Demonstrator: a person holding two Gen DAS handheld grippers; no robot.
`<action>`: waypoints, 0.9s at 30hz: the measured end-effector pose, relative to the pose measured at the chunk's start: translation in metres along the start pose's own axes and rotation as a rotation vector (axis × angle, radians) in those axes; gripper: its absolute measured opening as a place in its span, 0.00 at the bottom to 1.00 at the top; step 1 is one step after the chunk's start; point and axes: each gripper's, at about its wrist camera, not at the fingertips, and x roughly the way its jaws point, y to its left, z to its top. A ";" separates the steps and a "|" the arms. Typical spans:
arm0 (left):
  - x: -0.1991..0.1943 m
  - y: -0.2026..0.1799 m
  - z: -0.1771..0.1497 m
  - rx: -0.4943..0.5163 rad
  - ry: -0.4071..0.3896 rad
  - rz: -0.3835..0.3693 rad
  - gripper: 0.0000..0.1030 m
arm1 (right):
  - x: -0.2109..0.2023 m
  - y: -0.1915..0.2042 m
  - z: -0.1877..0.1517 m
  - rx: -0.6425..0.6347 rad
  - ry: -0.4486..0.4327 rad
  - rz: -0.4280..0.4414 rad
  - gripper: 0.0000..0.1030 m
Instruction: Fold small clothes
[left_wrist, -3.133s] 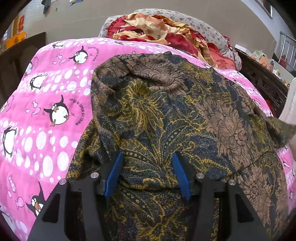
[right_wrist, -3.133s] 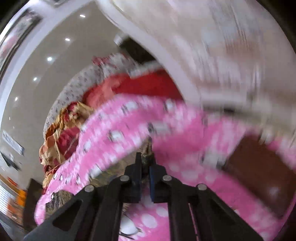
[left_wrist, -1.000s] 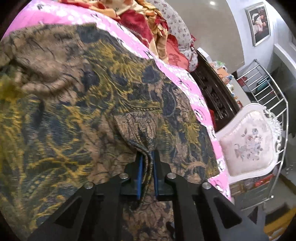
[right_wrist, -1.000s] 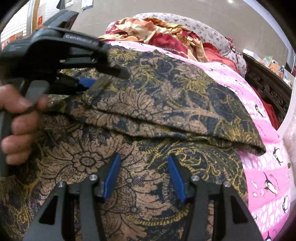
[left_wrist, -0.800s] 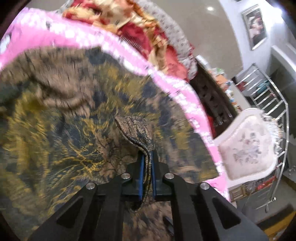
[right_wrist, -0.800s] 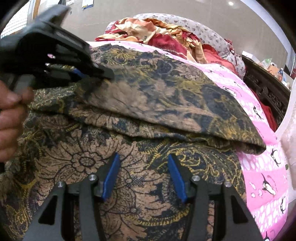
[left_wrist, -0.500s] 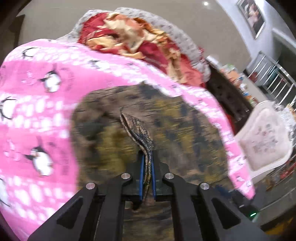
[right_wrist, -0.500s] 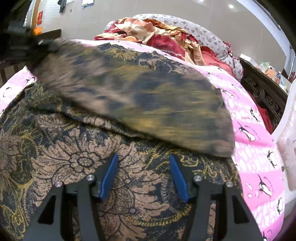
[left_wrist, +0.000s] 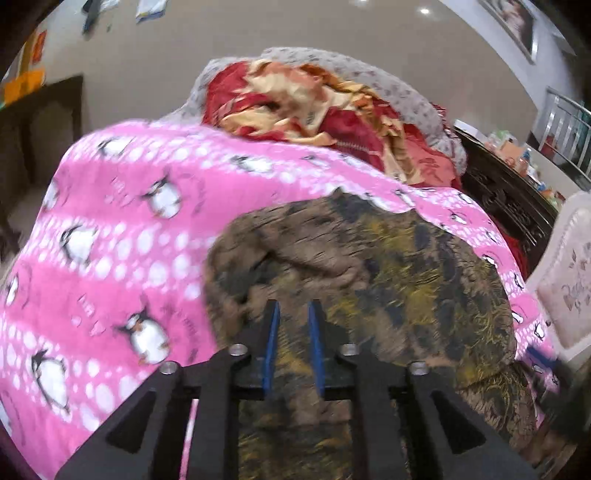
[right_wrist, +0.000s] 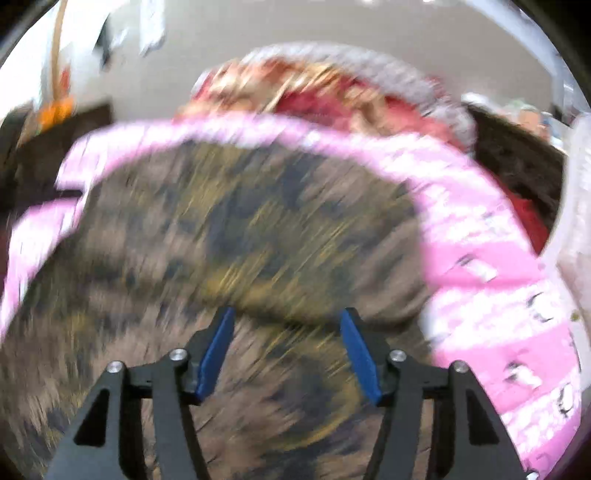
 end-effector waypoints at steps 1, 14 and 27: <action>0.011 -0.005 0.001 0.000 0.018 -0.009 0.00 | 0.002 -0.014 0.012 0.032 -0.011 0.010 0.48; 0.051 0.021 -0.044 -0.101 0.069 -0.006 0.00 | 0.079 -0.101 0.023 0.150 0.195 0.028 0.44; 0.051 0.015 -0.043 -0.091 0.066 0.005 0.00 | 0.148 -0.080 0.050 0.157 0.227 0.174 0.51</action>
